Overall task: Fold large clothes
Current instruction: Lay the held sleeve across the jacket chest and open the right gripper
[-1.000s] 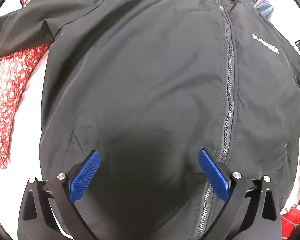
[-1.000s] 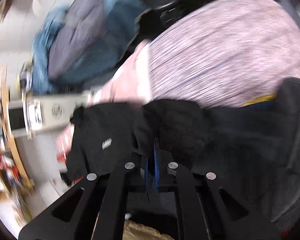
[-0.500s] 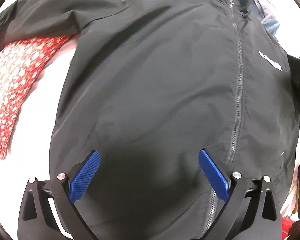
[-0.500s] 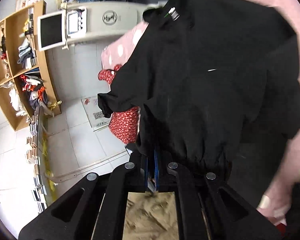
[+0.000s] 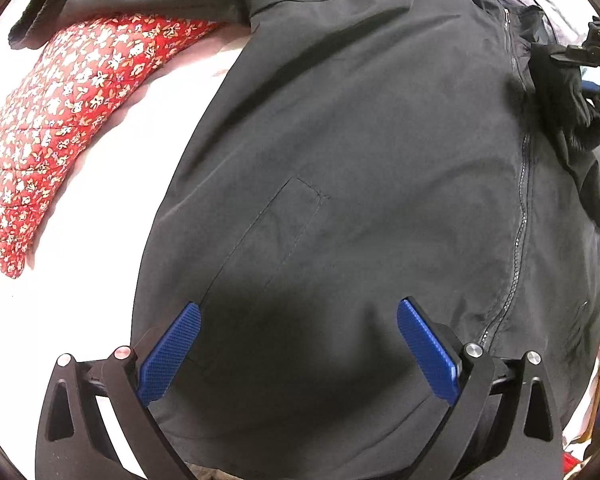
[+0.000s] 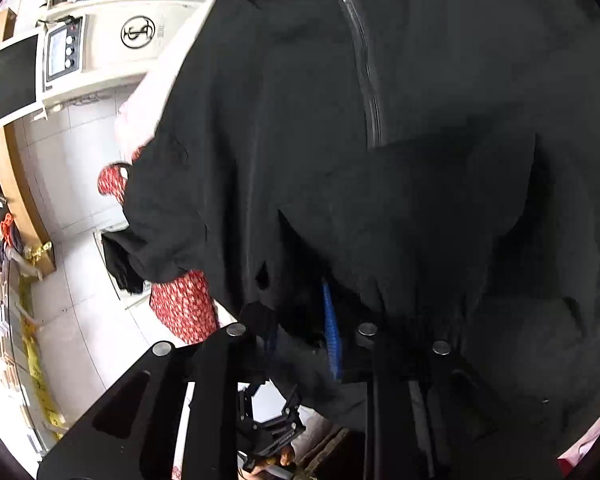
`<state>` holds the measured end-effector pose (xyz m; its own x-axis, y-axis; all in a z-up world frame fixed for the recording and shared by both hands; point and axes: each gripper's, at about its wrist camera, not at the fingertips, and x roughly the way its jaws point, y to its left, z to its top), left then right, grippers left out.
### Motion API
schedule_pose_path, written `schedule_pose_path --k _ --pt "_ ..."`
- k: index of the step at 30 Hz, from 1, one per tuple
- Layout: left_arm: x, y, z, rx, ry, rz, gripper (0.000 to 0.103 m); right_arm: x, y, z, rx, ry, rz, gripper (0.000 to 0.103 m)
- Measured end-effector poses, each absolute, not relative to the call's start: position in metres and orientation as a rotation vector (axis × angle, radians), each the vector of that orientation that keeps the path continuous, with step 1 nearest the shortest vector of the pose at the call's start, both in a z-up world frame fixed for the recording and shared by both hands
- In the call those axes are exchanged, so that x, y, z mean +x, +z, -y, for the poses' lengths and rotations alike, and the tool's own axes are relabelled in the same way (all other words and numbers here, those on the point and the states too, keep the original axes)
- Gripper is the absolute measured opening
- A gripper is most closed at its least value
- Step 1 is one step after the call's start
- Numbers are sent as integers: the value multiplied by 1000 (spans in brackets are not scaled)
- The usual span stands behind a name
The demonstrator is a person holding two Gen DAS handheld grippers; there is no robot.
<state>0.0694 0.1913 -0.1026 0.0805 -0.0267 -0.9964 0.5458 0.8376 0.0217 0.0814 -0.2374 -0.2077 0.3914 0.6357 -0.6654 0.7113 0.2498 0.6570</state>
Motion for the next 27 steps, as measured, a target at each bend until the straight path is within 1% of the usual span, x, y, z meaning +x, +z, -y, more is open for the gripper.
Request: schedule_pose_path --k 1,2,3,4,5,6,9,13,18,22,27 --pt "70 -101 -189 448 -454 -1437 97 80 -206 233 1411 -64 -1293 25" --pt "69 -101 -187 451 -463 -1437 97 79 -200 229 1359 -46 -1291 38" --pt "67 -102 -183 457 -472 -1436 97 77 -194 227 1323 -33 -1280 55" --pt "64 -104 -179 463 -480 -1435 97 74 -187 226 1294 -20 -1247 91" --pt "64 -104 -172 475 -496 -1435 97 72 -182 226 1277 -33 -1219 96" --pt "61 -103 -162 486 -508 -1432 97 67 -173 226 1238 -74 -1192 96" --pt "57 -96 -139 518 -554 -1411 97 59 -156 219 1096 -103 -1211 96" --pt "54 -81 -108 549 -621 -1366 97 34 -149 215 1027 -173 -1177 96" --pt "45 -70 -74 590 -686 -1341 97 -21 -167 224 938 -406 -1183 96" --pt "33 -74 -83 614 -721 -1354 97 -73 -185 229 927 -554 -1185 96" --pt "28 -78 -72 607 -752 -1375 97 -133 -207 234 974 -679 -1200 96"
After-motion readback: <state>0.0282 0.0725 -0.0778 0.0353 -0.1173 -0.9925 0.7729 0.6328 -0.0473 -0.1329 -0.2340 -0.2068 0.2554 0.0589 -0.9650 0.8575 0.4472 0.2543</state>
